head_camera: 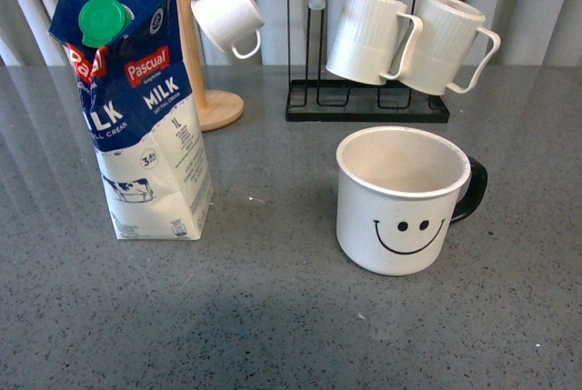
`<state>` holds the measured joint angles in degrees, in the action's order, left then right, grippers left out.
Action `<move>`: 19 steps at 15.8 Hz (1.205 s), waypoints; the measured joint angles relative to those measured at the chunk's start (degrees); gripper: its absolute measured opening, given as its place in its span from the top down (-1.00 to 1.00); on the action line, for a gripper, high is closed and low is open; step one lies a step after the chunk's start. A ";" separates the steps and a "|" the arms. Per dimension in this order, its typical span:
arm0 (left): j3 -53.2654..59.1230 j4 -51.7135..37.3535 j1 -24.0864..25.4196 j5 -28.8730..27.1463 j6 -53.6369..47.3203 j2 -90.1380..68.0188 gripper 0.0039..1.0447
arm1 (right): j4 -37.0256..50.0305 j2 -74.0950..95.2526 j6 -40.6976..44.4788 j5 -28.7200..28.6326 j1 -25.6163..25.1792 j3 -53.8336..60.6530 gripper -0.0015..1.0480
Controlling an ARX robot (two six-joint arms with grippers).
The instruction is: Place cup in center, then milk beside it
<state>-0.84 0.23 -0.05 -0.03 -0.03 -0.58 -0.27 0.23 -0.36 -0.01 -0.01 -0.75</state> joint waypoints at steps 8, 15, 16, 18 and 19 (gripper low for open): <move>0.00 -0.02 0.00 0.02 0.00 0.00 -0.88 | 0.00 0.00 0.02 0.00 0.00 0.00 0.04; 0.00 -0.02 0.00 0.02 0.00 0.00 -0.88 | 0.00 0.00 0.02 0.00 0.00 0.00 -0.87; 0.00 0.00 0.00 0.02 0.00 0.00 -0.88 | 0.00 0.00 0.02 0.00 0.00 0.00 -0.87; 0.00 -0.02 0.00 0.02 0.00 0.00 -0.88 | 0.00 0.00 0.02 0.00 0.00 0.00 -0.87; 0.00 -0.02 0.00 0.02 0.00 0.00 -0.88 | 0.00 0.00 0.02 0.00 0.00 0.00 -0.87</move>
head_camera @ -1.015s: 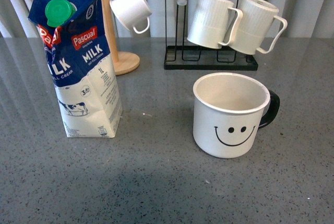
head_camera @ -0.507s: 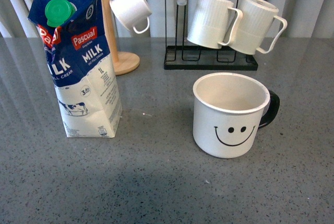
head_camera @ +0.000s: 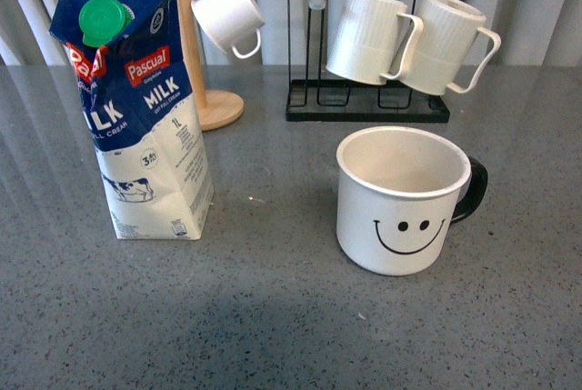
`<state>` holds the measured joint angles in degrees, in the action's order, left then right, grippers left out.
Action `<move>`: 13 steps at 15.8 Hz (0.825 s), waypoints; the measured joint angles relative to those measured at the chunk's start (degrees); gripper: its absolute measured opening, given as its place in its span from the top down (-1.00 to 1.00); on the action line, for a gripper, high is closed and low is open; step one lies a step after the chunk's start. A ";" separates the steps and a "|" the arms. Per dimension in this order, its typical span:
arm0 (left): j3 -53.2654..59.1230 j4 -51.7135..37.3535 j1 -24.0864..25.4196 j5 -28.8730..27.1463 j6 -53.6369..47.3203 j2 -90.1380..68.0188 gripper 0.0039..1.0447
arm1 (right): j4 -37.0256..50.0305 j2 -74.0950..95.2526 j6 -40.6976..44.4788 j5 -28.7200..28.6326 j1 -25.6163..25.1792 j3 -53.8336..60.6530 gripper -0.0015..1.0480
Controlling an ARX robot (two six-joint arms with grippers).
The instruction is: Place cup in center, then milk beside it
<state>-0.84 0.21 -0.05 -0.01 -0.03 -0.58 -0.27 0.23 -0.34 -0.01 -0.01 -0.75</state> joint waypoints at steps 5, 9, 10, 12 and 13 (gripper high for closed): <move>0.00 0.09 0.00 0.00 0.00 0.00 -0.88 | 0.00 0.00 0.00 0.00 0.00 0.00 -0.87; -7.04 13.90 -4.81 -3.37 0.00 -11.98 -0.88 | 0.00 0.00 0.00 0.02 0.00 0.00 -0.87; -7.76 11.96 -6.23 -3.50 0.20 -13.20 -0.88 | -0.02 0.02 0.00 0.00 0.00 0.00 -0.87; -10.82 5.64 -8.55 -3.61 1.14 -18.12 -0.88 | 0.04 0.00 0.00 0.00 0.00 0.00 -0.87; -12.04 2.08 -8.98 -3.26 1.44 -21.64 -0.88 | 0.04 0.00 0.00 0.00 0.00 0.00 -0.87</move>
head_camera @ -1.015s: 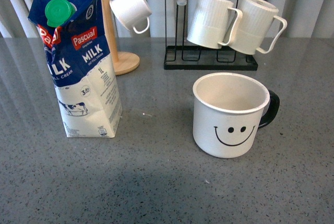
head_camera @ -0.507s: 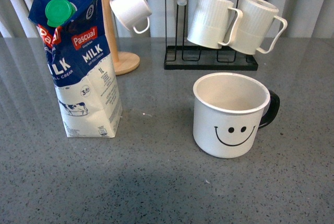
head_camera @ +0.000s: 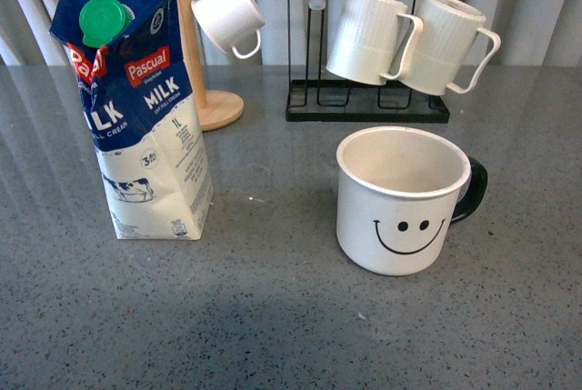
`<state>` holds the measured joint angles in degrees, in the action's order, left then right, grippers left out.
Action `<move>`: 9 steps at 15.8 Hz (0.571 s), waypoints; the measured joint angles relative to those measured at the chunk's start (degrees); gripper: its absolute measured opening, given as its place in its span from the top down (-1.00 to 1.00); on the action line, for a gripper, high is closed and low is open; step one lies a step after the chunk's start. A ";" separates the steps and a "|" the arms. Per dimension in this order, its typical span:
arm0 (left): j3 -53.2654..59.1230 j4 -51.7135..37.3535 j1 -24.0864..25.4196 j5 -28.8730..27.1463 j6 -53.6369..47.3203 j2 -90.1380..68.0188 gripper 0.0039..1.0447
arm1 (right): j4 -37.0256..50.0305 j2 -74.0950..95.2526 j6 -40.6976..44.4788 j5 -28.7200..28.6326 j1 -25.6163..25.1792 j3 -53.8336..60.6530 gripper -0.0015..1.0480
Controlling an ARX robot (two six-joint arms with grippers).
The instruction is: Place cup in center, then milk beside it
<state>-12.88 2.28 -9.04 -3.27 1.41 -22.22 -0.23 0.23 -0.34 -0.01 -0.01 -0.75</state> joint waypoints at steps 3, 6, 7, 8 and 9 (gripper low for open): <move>-5.75 -13.79 -1.77 0.98 2.89 -16.63 -0.88 | 0.00 0.00 0.00 0.00 0.00 0.00 -0.87; -19.43 -21.84 -9.03 1.53 6.12 -40.54 -0.88 | 0.00 0.00 0.00 0.00 0.00 0.00 -0.87; -21.31 -22.21 -9.27 0.15 6.12 -44.26 -0.88 | -0.02 0.00 0.00 0.00 0.00 0.00 -0.87; -22.16 -22.64 -9.25 -0.39 6.12 -46.84 -0.88 | -0.02 0.00 0.00 0.00 0.00 0.00 -0.87; -22.99 -24.65 -9.31 -1.49 5.97 -50.36 -0.88 | 0.00 0.00 0.00 0.00 0.00 0.00 -0.87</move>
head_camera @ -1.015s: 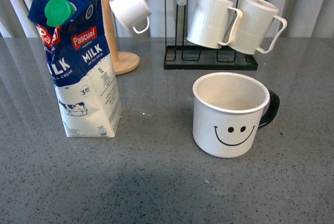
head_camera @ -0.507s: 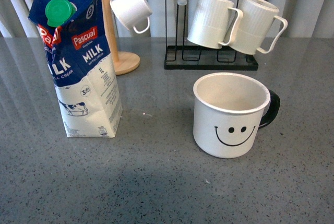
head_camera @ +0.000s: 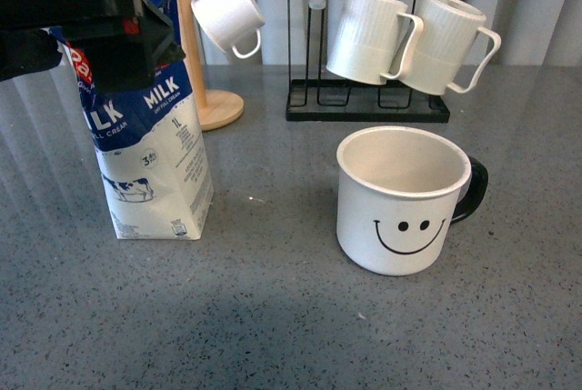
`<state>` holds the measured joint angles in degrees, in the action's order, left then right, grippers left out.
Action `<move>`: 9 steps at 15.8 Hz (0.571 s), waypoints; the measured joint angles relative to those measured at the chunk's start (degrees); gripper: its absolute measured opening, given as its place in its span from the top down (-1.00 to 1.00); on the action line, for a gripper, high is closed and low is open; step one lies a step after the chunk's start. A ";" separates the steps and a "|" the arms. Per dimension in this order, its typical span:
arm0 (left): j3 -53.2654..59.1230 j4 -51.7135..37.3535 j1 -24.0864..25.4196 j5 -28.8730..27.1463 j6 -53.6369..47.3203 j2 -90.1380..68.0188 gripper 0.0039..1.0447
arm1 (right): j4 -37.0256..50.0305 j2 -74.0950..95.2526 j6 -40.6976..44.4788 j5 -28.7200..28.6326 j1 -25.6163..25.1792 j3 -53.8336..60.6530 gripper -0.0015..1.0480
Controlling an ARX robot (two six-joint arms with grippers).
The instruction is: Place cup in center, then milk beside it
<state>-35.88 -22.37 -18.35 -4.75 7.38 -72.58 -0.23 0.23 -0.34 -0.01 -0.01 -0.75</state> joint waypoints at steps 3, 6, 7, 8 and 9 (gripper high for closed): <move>-1.73 -3.43 0.33 -1.49 -0.24 -7.58 -0.88 | 0.00 0.00 0.00 0.00 0.00 0.00 -0.87; -3.45 -6.75 1.49 -2.54 -0.24 -12.17 -0.74 | 0.00 0.00 0.00 0.02 0.00 0.00 -0.87; -3.89 -8.07 1.70 -2.54 -0.24 -12.22 -0.50 | -0.02 0.00 0.00 0.00 0.00 0.00 -0.87; -3.98 -8.59 2.01 -2.25 -0.24 -12.11 -0.25 | 0.00 0.00 0.00 0.00 0.00 0.00 -0.87; -3.98 -8.74 1.92 -2.10 -0.26 -11.85 0.06 | -0.02 0.00 0.00 0.00 0.00 0.00 -0.87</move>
<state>-39.86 -31.11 -16.43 -6.85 7.11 -84.42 -0.25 0.23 -0.34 -0.01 -0.01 -0.75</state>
